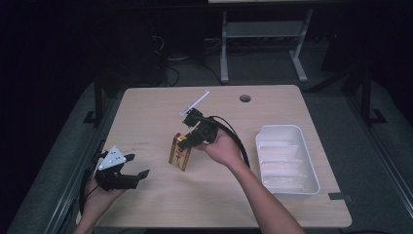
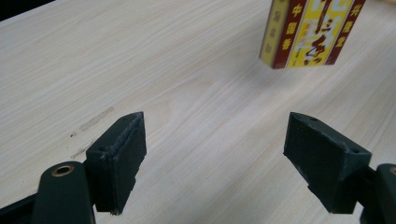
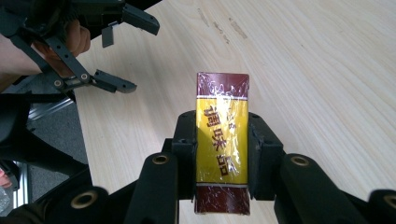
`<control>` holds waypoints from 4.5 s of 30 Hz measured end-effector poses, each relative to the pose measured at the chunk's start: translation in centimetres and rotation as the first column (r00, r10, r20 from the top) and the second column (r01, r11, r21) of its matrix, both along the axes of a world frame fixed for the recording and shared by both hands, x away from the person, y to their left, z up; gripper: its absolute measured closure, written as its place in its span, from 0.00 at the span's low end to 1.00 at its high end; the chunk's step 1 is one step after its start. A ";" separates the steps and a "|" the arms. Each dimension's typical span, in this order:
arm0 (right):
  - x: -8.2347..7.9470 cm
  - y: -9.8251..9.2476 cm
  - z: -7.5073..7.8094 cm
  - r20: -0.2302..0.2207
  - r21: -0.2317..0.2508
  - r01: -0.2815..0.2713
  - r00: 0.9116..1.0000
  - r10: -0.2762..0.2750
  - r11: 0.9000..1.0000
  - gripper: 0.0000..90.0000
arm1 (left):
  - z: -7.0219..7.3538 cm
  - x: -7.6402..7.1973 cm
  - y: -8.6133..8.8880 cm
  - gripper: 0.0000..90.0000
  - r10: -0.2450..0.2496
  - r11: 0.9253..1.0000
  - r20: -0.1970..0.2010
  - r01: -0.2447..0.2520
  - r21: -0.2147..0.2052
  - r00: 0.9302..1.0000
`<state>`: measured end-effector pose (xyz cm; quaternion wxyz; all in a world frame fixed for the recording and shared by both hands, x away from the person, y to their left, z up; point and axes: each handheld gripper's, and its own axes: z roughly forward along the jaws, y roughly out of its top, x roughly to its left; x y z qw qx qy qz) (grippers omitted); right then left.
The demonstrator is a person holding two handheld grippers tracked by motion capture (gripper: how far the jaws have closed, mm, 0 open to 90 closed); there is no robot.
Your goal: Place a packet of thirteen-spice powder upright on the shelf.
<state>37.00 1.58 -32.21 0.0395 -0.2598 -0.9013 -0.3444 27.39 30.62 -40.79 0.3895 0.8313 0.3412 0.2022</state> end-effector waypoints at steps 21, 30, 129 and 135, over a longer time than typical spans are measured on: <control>-0.6 -2.5 2.0 0.051 -0.046 -0.034 0.998 0.036 0.998 0.76 | 0.0 0.1 0.2 0.23 0.006 1.000 -0.002 -0.006 -0.007 1.000; -0.8 -3.7 2.9 0.071 -0.047 -0.046 0.996 0.049 0.998 0.76 | 0.0 0.1 0.4 0.23 0.009 1.000 -0.003 -0.009 -0.009 1.000; -6.2 -24.6 2.7 0.199 -0.207 -0.005 0.979 0.047 0.978 0.76 | -1.0 0.7 1.2 0.23 0.040 0.998 -0.051 -0.042 -0.045 0.998; -6.3 -25.0 2.3 0.197 -0.207 0.002 0.980 0.040 0.978 0.75 | -1.0 0.8 1.2 0.23 0.040 0.998 -0.053 -0.043 -0.045 0.998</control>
